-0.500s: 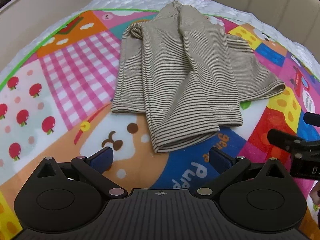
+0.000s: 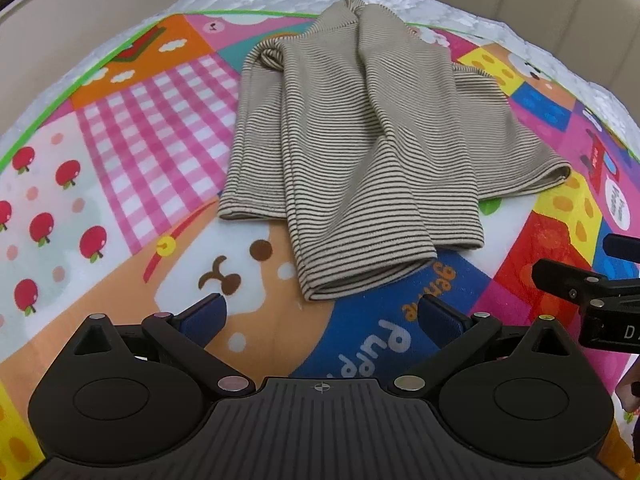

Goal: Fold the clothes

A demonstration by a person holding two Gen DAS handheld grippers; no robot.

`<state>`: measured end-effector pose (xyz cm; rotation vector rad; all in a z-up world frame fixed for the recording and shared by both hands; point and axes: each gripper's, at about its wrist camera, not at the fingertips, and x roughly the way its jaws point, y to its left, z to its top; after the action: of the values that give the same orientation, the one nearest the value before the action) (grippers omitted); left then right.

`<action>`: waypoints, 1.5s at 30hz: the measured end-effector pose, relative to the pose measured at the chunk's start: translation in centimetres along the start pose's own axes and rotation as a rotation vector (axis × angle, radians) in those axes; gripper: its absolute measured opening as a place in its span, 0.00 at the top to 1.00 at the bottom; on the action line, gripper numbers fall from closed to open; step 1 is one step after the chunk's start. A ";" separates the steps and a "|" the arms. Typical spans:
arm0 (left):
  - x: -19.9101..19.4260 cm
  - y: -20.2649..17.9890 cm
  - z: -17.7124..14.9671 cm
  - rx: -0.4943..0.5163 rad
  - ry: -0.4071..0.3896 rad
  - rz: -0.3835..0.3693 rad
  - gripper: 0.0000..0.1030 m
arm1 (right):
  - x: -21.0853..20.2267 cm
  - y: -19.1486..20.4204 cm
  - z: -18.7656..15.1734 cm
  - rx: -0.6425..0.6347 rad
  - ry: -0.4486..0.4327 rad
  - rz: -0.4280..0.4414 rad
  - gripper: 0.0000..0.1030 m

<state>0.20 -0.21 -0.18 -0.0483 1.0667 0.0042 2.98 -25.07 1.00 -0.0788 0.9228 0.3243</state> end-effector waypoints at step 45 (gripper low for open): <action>0.4 0.6 0.1 -0.022 0.012 0.003 0.00 | 0.5 -0.4 0.0 0.037 0.036 0.039 0.00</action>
<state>0.48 0.37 -0.44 -0.0662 1.0786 0.0187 3.38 -25.32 0.57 -0.0324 0.9668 0.3425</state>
